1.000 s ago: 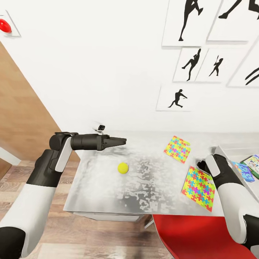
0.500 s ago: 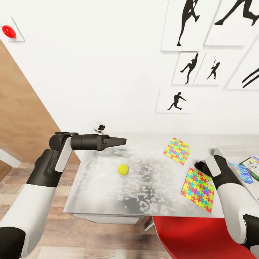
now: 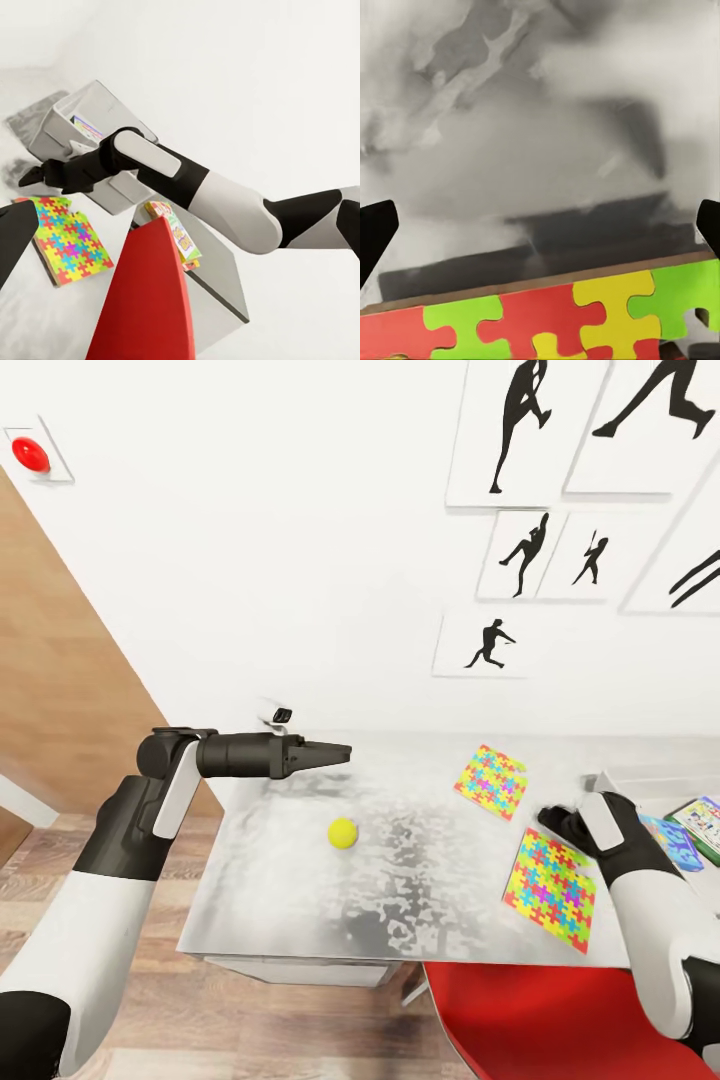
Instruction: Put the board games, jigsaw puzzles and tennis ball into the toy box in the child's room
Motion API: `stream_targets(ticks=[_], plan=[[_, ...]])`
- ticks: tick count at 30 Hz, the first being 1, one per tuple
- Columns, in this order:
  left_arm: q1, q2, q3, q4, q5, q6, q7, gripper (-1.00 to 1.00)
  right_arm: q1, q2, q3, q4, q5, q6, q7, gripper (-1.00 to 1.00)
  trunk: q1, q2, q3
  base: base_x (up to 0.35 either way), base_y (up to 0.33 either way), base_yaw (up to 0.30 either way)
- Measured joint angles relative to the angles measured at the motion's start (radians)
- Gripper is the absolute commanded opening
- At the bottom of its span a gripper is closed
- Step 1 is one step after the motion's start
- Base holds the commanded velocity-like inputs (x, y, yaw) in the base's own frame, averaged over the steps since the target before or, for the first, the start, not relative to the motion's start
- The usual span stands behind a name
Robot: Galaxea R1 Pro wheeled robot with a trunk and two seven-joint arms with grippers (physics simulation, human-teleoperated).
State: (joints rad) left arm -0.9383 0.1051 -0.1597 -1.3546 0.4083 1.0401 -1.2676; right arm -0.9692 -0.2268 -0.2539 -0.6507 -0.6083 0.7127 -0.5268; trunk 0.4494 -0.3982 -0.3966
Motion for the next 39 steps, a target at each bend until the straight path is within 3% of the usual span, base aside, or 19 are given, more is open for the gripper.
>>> stream_targets(ticks=[6, 22, 24, 29, 39], plan=[[0.000, 0.000, 0.000, 0.000, 0.000, 0.000, 0.000, 1.00, 0.004, -0.019, 0.000, 0.000, -0.028, 0.000, 0.016, 1.00, 0.000, 0.000, 0.000, 0.000, 0.000, 0.000], [0.000, 0.000, 0.000, 0.000, 0.000, 0.000, 0.000, 1.00, 0.005, -0.024, -0.002, 0.007, -0.032, -0.002, 0.017, 1.00, 0.000, 0.000, 0.000, 0.000, 0.000, 0.000], [0.000, 0.000, 0.000, 0.000, 0.000, 0.000, 0.000, 1.00, 0.005, -0.025, -0.015, 0.007, -0.031, -0.002, 0.015, 1.00, 0.000, 0.000, 0.000, 0.000, 0.000, 0.000], [0.000, 0.000, 0.000, 0.000, 0.000, 0.000, 0.000, 1.00, 0.006, -0.023, -0.090, 0.009, -0.033, -0.001, 0.009, 1.00, 0.000, 0.000, 0.000, 0.000, 0.000, 0.000], [0.000, 0.000, 0.000, 0.000, 0.000, 0.000, 0.000, 1.00, 0.007, -0.023, -0.106, 0.010, -0.032, -0.004, 0.007, 1.00, 0.000, 0.000, 0.000, -0.060, 0.022, 0.000]])
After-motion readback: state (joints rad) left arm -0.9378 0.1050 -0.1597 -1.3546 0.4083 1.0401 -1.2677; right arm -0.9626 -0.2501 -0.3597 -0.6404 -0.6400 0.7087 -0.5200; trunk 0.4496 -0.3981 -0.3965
